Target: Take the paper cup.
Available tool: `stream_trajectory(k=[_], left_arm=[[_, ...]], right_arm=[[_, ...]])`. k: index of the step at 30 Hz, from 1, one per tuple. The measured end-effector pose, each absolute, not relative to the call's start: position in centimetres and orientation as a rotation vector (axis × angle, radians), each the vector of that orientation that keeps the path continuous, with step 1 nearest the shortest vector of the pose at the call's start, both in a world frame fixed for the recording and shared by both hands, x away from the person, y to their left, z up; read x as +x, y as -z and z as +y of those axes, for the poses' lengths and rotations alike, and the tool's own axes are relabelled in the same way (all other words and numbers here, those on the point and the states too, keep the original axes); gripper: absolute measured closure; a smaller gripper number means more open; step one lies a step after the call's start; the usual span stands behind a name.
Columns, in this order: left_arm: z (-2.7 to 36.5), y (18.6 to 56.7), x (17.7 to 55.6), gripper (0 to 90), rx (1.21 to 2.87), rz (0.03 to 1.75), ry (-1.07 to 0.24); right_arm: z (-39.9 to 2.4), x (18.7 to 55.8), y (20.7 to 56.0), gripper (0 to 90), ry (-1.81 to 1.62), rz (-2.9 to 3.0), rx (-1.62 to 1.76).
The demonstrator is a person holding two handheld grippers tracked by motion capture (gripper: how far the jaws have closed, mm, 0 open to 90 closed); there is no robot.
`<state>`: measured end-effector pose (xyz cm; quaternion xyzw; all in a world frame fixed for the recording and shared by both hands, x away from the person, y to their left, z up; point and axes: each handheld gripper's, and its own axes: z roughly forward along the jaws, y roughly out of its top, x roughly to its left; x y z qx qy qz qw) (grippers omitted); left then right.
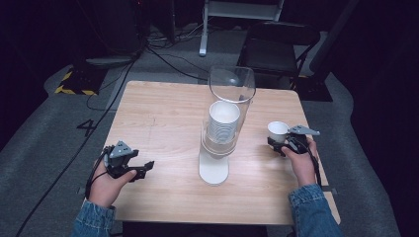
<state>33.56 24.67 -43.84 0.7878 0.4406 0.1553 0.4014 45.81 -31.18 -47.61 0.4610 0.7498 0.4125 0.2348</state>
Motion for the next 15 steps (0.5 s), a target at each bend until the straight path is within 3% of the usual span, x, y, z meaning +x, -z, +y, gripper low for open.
stream_trajectory(k=[15], left_arm=[[24.53,43.82,33.69,25.8,1.998,1.104,-0.387]], right_arm=[[-31.0,45.81,48.45,30.5,-1.068,2.138,1.275]])
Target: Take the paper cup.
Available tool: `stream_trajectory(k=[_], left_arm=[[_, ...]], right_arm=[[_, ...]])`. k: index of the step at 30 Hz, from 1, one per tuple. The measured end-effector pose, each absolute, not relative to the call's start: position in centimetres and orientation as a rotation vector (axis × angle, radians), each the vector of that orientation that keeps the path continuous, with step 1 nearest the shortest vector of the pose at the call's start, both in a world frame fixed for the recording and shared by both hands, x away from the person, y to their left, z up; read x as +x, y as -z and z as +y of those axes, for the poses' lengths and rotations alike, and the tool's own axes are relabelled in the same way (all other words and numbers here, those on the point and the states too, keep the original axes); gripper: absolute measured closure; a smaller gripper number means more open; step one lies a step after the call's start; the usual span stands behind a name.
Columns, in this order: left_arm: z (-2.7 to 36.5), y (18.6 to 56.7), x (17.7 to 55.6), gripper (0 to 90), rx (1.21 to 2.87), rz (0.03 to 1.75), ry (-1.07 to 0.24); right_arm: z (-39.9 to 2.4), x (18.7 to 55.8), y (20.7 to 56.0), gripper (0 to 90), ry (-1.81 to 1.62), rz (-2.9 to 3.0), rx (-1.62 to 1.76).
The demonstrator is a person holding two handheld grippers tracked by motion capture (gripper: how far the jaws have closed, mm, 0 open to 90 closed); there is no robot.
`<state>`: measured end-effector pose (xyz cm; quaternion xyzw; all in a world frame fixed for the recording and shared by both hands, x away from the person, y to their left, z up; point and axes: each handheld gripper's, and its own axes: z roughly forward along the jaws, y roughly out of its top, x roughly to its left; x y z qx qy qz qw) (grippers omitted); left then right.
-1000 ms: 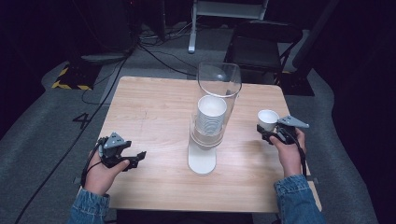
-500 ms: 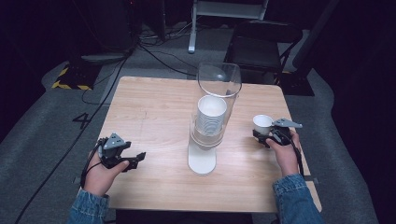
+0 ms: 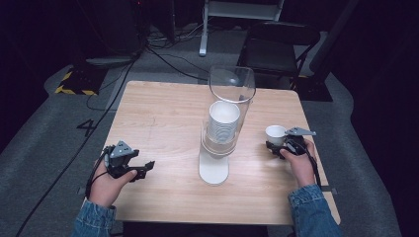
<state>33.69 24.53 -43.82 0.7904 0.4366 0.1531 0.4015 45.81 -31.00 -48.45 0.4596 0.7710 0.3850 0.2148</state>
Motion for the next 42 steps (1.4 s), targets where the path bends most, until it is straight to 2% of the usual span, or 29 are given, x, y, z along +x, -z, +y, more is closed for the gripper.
stream_trajectory(k=[14,17,22,32,42], left_arm=[[23.7,43.8,34.5,25.6,2.016,1.074,-0.377],[23.5,43.8,34.6,25.6,2.016,1.069,-0.373],[23.4,43.8,34.8,25.5,2.019,1.065,-0.369],[23.4,43.8,34.8,25.3,2.018,1.06,-0.371],[23.2,43.8,34.3,25.4,2.032,1.044,-0.358]], right_arm=[[-31.8,44.6,48.8,29.0,-1.048,2.16,1.314],[-32.1,44.3,49.0,22.3,-1.035,2.157,1.343],[-32.2,44.0,48.7,16.0,-1.041,2.129,1.335],[-32.5,42.3,47.3,16.2,-0.975,2.154,1.31],[-32.8,39.3,44.6,16.8,-1.069,2.115,1.275]])
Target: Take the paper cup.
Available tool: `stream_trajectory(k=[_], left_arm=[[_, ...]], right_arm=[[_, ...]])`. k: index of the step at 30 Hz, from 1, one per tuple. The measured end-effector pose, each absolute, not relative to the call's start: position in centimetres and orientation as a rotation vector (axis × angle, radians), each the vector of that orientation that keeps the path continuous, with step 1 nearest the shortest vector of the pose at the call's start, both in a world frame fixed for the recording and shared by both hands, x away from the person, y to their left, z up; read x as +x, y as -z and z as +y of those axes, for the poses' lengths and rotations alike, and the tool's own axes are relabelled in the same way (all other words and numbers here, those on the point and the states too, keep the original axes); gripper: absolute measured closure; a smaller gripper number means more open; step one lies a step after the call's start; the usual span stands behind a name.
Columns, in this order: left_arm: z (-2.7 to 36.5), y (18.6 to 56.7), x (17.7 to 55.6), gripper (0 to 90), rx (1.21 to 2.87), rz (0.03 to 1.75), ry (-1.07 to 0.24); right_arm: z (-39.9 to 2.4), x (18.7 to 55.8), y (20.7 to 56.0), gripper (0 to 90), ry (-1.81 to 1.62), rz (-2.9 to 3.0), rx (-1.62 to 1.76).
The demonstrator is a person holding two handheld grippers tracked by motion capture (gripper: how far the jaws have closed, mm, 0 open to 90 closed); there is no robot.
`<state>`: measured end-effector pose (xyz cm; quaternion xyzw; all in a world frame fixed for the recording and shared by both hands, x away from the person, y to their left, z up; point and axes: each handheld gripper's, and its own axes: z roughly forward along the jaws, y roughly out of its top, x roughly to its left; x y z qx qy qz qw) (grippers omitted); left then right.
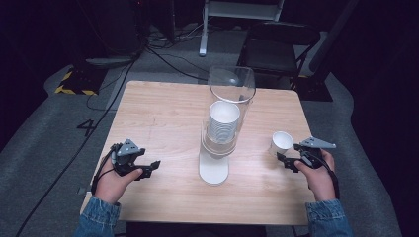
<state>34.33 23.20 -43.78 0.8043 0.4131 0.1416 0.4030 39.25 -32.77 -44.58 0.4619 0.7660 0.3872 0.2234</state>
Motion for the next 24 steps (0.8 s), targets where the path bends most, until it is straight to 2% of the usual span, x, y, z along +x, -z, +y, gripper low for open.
stream_trajectory(k=[14,24], left_arm=[[22.7,43.6,33.9,25.4,2.075,0.986,-0.328],[22.4,43.8,33.8,25.5,2.096,0.956,-0.313]], right_arm=[[-29.1,35.7,42.7,18.9,-1.169,2.204,1.139],[-26.0,34.9,44.6,19.9,-1.235,2.33,1.067]])
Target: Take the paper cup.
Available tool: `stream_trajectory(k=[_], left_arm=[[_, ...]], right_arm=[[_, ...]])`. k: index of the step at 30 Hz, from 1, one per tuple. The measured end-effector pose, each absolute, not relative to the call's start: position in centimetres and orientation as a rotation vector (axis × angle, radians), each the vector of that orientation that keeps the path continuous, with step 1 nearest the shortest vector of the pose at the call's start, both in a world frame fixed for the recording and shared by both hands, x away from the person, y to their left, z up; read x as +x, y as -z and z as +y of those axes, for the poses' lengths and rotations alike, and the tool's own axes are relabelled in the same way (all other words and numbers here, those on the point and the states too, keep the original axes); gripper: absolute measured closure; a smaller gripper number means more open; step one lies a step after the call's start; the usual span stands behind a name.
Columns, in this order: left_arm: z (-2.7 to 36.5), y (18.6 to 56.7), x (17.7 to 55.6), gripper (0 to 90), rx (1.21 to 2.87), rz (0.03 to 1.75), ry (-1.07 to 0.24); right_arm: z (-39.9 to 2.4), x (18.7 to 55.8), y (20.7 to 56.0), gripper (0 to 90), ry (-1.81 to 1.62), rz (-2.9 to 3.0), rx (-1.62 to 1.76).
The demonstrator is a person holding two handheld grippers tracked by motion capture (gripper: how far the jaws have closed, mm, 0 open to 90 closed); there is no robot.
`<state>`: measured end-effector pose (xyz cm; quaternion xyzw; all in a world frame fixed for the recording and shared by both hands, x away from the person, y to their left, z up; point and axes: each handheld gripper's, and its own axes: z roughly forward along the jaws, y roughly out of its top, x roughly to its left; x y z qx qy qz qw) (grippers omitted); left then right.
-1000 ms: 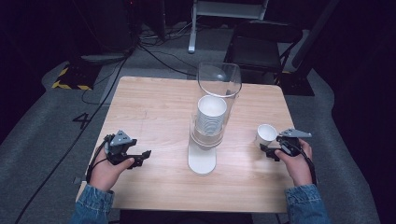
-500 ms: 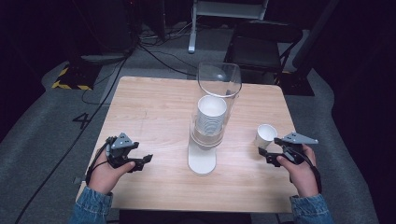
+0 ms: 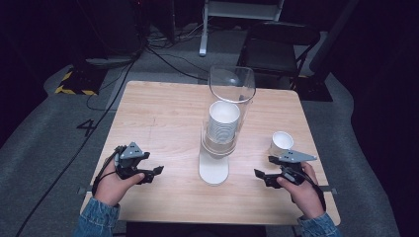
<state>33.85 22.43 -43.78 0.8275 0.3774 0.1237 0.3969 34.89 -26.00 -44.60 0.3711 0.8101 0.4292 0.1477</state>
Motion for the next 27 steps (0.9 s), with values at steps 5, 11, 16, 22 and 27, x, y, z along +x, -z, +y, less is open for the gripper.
stream_trajectory(k=[5,11,16,22,27], left_arm=[[22.3,43.9,33.8,25.5,2.108,0.956,-0.296],[22.2,44.1,33.9,25.5,2.114,0.96,-0.289],[22.3,44.2,33.9,25.4,2.132,0.954,-0.294],[22.2,44.3,33.9,25.4,2.128,0.962,-0.287],[22.2,44.4,33.9,24.9,2.129,0.962,-0.286]], right_arm=[[-24.9,34.6,45.3,20.0,-1.248,2.373,1.015],[-23.9,34.4,46.2,25.7,-1.277,2.391,0.963],[-23.5,34.6,47.3,26.2,-1.277,2.365,0.943],[-23.5,34.6,47.5,26.0,-1.271,2.357,0.954],[-23.5,34.8,47.7,25.8,-1.263,2.362,0.957]])
